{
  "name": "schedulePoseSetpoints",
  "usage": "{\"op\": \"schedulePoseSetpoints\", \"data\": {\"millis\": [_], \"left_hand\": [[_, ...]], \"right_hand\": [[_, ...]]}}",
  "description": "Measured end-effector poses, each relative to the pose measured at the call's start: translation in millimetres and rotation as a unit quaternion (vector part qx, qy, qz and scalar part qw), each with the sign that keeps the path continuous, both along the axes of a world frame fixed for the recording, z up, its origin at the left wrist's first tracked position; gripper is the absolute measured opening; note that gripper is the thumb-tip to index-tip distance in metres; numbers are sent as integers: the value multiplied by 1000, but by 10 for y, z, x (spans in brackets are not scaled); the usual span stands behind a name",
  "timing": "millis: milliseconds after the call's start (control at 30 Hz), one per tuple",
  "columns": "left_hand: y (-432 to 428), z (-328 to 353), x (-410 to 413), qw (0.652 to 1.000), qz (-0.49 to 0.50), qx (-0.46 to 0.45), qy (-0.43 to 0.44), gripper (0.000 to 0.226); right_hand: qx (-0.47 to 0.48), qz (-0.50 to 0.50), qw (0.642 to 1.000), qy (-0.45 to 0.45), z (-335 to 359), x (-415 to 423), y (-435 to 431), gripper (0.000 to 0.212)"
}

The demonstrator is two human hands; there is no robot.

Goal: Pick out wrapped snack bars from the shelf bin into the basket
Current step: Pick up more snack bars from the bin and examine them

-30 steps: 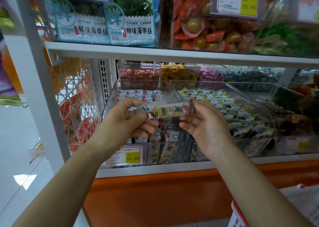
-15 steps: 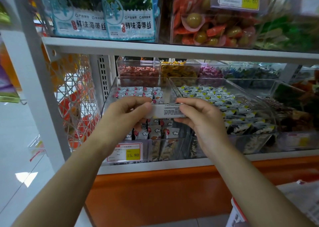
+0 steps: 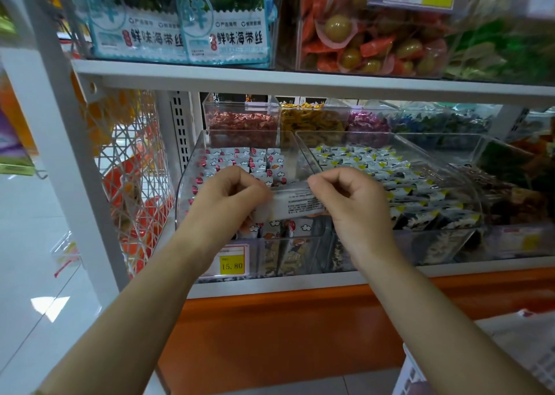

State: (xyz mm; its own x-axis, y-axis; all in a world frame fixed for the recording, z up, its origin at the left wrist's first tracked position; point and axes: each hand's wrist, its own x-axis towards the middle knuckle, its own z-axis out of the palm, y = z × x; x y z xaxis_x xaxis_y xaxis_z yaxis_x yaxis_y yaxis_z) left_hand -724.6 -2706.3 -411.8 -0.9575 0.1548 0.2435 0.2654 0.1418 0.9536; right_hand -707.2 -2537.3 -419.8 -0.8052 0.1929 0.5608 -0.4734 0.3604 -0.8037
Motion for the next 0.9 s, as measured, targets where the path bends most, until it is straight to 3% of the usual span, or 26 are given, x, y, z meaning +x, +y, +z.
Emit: {"op": "schedulePoseSetpoints", "data": {"millis": [167, 300, 467, 667, 733, 900], "left_hand": [[-75, 37, -16, 1000, -8, 7, 13, 26], [-133, 46, -18, 999, -10, -21, 25, 35], [-108, 12, -34, 999, 3, 4, 49, 16], [-32, -13, -54, 999, 4, 43, 32, 24], [17, -15, -34, 998, 16, 3, 55, 27], [110, -57, 6, 986, 39, -111, 119, 66]], "right_hand": [[-33, 13, 999, -20, 22, -7, 32, 17], [-120, 84, 984, -100, 42, -6, 85, 19], [-213, 116, 957, -161, 72, -8, 135, 19], [-218, 61, 963, -146, 24, -22, 101, 17], [-206, 44, 968, -138, 10, -21, 67, 13], [-198, 86, 964, -157, 41, 25, 1, 10]]}}
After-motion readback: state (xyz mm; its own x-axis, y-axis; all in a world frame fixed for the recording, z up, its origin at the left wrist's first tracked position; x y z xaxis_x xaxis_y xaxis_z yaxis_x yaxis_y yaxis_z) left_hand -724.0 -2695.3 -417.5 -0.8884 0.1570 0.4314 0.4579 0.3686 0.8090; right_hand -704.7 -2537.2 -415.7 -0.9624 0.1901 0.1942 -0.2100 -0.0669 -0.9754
